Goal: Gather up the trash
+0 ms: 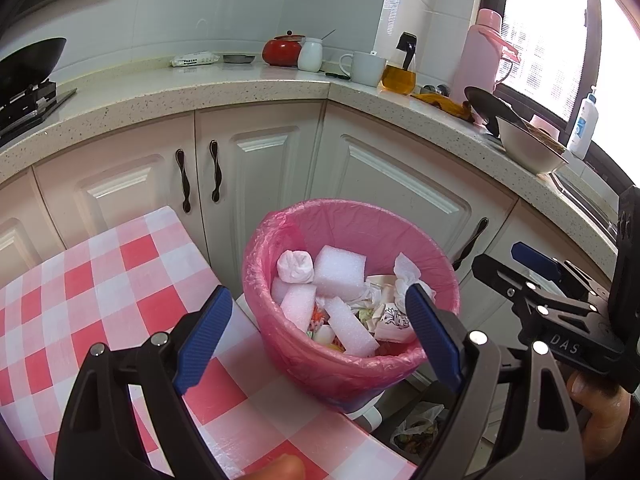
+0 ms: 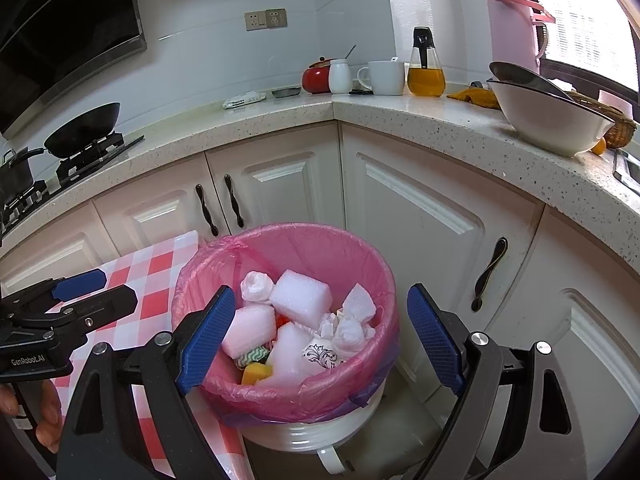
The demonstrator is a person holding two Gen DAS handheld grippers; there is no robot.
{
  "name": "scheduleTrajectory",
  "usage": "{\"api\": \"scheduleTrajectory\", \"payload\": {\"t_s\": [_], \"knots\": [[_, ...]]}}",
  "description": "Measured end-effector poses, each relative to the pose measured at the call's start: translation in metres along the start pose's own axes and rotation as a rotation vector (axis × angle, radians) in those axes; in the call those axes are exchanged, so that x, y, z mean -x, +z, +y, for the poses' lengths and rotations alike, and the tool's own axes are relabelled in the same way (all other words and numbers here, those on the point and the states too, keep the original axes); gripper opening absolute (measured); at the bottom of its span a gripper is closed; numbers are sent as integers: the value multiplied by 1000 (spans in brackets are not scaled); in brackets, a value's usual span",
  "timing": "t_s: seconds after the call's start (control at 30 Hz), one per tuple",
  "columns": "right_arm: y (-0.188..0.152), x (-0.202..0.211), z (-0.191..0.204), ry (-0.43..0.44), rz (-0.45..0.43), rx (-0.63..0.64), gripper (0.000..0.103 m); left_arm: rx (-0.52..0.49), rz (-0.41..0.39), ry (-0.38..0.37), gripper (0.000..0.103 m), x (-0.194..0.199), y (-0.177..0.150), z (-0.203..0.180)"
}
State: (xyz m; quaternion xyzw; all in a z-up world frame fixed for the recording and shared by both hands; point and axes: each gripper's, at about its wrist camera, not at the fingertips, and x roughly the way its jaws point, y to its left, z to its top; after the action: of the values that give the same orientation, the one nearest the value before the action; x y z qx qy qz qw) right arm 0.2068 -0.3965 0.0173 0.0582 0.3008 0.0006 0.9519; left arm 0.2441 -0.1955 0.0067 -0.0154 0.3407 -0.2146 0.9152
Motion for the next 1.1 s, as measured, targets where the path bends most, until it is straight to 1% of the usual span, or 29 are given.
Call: {"api": "scheduleTrajectory", "payload": {"t_s": [1.1], "knots": [[-1,0,0,0,-1,-2,83,-6,-3,0,85,2,1,-2]]}}
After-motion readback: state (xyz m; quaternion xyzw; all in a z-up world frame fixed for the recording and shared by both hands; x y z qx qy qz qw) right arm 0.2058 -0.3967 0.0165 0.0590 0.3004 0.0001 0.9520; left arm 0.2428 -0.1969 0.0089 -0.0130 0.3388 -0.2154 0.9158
